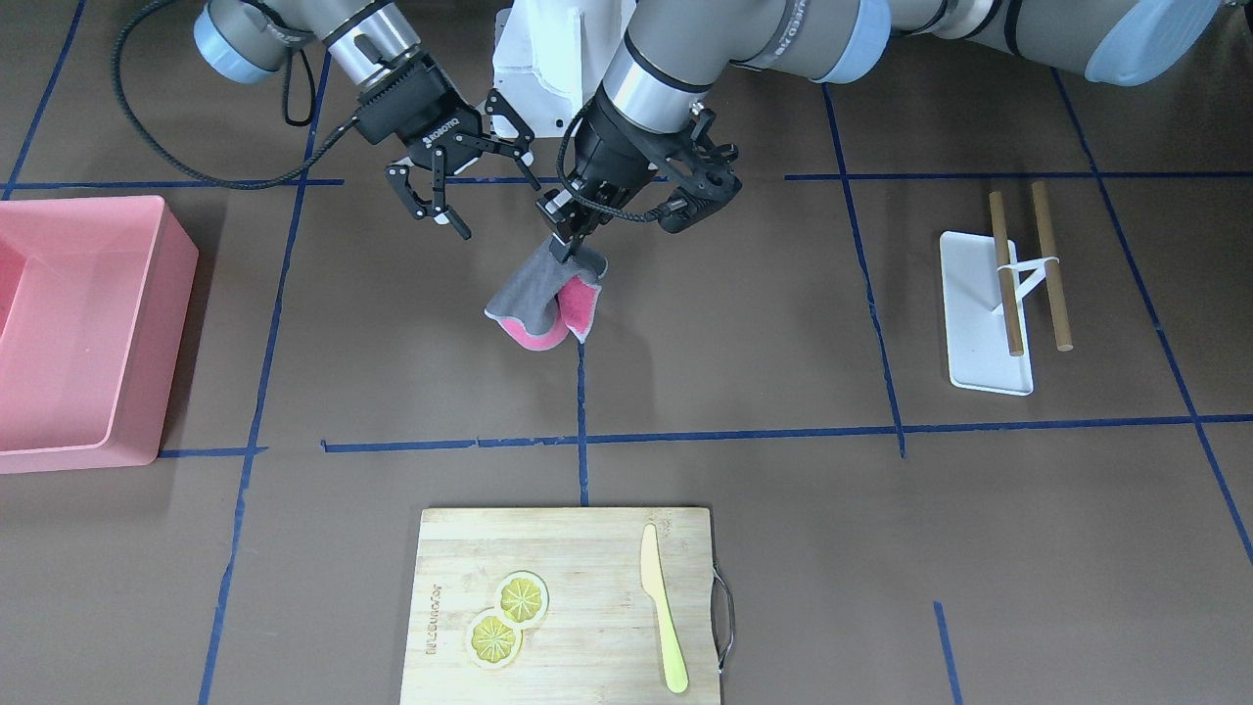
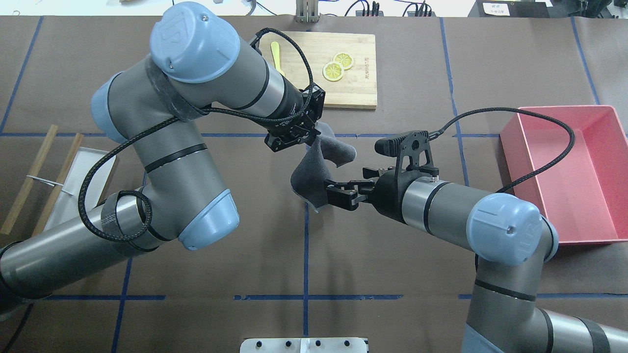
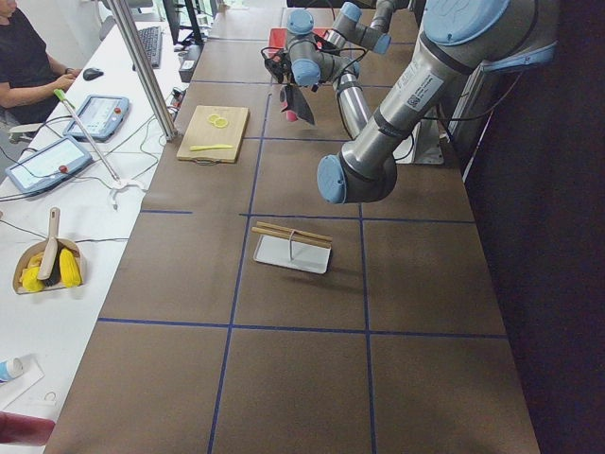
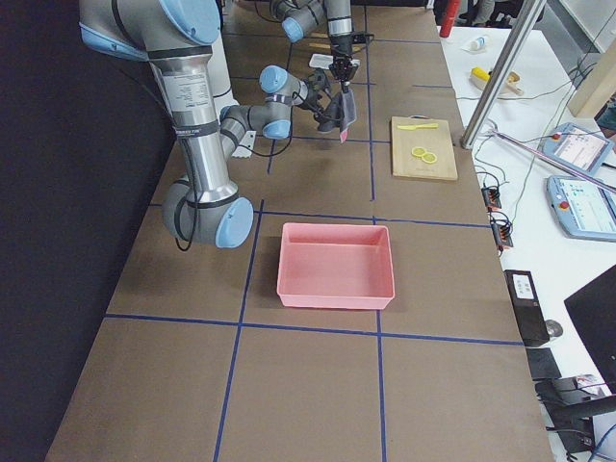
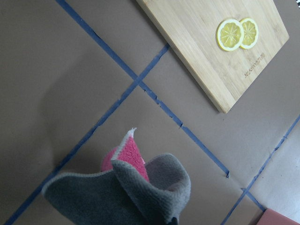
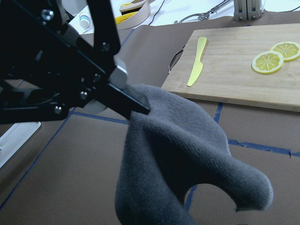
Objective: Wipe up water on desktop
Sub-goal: 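Grasp the hanging grey cloth with the right gripper below the left gripper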
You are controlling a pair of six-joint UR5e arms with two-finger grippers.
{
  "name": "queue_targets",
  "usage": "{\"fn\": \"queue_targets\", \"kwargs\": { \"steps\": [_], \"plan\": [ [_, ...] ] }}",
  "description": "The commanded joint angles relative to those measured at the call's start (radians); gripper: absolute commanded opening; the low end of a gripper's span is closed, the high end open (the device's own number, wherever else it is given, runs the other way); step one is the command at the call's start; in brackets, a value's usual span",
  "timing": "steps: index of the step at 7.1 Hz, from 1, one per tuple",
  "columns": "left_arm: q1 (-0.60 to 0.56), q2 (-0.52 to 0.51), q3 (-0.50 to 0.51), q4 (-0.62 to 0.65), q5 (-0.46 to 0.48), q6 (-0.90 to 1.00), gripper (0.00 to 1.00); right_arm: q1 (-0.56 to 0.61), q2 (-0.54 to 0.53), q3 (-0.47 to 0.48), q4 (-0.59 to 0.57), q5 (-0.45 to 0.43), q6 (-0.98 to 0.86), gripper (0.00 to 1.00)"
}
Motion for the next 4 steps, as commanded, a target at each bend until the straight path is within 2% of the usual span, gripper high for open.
{"fn": "queue_targets", "kwargs": {
  "steps": [1, 4],
  "plan": [
    [0.022, -0.005, -0.009, 0.002, 0.003, -0.017, 0.0, -0.033, 0.012, -0.004, -0.002, -0.117, -0.068, 0.96],
    [0.039, 0.002, -0.015, 0.003, 0.001, -0.017, 0.0, -0.084, 0.015, -0.009, -0.005, -0.24, -0.104, 0.96]
  ]
}}
